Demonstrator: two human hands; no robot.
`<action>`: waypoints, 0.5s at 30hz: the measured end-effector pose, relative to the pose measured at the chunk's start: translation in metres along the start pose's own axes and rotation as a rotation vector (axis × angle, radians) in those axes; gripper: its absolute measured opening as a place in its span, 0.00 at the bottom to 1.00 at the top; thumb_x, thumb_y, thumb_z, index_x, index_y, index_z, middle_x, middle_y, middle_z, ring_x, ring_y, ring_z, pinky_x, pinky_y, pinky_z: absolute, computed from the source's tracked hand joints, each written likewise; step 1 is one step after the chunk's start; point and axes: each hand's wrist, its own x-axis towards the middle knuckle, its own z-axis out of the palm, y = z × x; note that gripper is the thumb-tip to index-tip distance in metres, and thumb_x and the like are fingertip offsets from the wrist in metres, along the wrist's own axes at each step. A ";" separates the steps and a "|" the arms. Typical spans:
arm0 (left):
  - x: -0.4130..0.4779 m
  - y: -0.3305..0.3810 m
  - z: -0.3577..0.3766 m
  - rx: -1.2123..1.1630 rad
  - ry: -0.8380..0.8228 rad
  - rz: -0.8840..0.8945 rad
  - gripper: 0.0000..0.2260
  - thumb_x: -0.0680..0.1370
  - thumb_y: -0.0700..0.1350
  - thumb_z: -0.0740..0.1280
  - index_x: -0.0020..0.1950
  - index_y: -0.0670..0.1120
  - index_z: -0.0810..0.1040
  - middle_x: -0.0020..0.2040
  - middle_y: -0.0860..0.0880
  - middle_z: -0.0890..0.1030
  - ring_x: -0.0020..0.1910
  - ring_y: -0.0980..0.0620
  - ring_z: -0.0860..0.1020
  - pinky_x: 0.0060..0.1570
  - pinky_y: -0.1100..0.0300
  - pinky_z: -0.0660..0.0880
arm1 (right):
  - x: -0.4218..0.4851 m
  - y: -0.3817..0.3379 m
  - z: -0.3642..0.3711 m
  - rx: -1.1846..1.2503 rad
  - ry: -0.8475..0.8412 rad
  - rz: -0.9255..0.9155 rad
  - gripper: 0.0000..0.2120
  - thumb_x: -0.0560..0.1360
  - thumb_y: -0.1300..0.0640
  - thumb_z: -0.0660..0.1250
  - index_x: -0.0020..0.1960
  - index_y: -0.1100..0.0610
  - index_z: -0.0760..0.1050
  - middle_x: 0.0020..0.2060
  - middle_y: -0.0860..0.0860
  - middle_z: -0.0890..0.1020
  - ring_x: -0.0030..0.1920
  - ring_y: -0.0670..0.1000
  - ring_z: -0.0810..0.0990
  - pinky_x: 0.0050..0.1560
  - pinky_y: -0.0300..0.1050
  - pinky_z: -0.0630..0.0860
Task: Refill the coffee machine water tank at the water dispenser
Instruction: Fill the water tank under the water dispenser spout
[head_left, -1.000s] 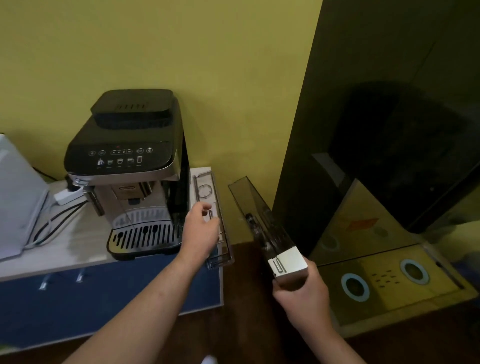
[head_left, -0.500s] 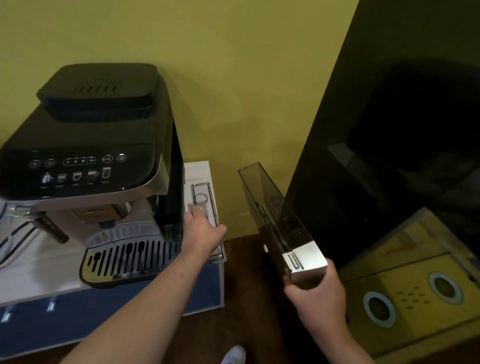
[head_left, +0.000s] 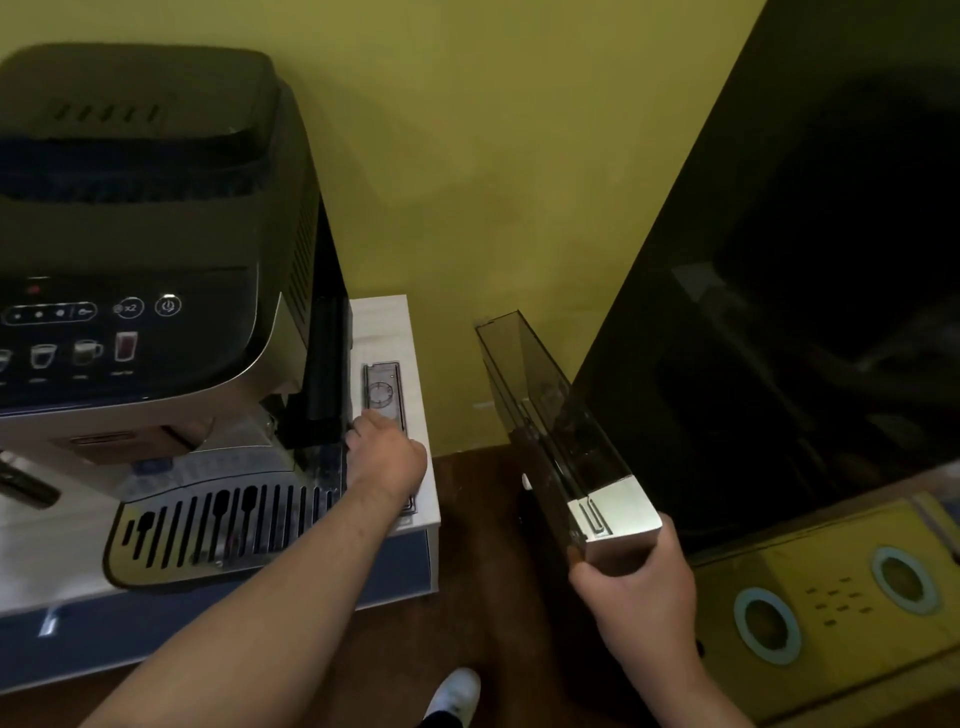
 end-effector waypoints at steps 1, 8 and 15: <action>0.002 0.000 0.000 0.002 -0.005 0.000 0.33 0.77 0.44 0.59 0.76 0.30 0.50 0.72 0.33 0.62 0.68 0.36 0.63 0.66 0.46 0.66 | 0.001 -0.001 0.000 0.005 -0.002 -0.004 0.34 0.62 0.66 0.79 0.57 0.42 0.67 0.44 0.37 0.75 0.45 0.40 0.75 0.44 0.35 0.72; -0.002 0.002 -0.003 0.114 0.001 0.036 0.36 0.82 0.53 0.58 0.77 0.30 0.48 0.78 0.30 0.52 0.77 0.34 0.55 0.74 0.45 0.59 | -0.003 -0.004 -0.002 -0.015 0.001 -0.009 0.35 0.62 0.65 0.79 0.60 0.43 0.67 0.46 0.36 0.73 0.50 0.42 0.73 0.50 0.40 0.75; -0.037 0.027 -0.044 -0.457 0.074 0.292 0.29 0.81 0.51 0.62 0.79 0.44 0.58 0.79 0.45 0.61 0.77 0.46 0.59 0.73 0.52 0.60 | -0.018 -0.015 -0.031 0.018 -0.050 -0.031 0.28 0.63 0.68 0.78 0.45 0.41 0.68 0.44 0.40 0.76 0.44 0.39 0.75 0.38 0.32 0.70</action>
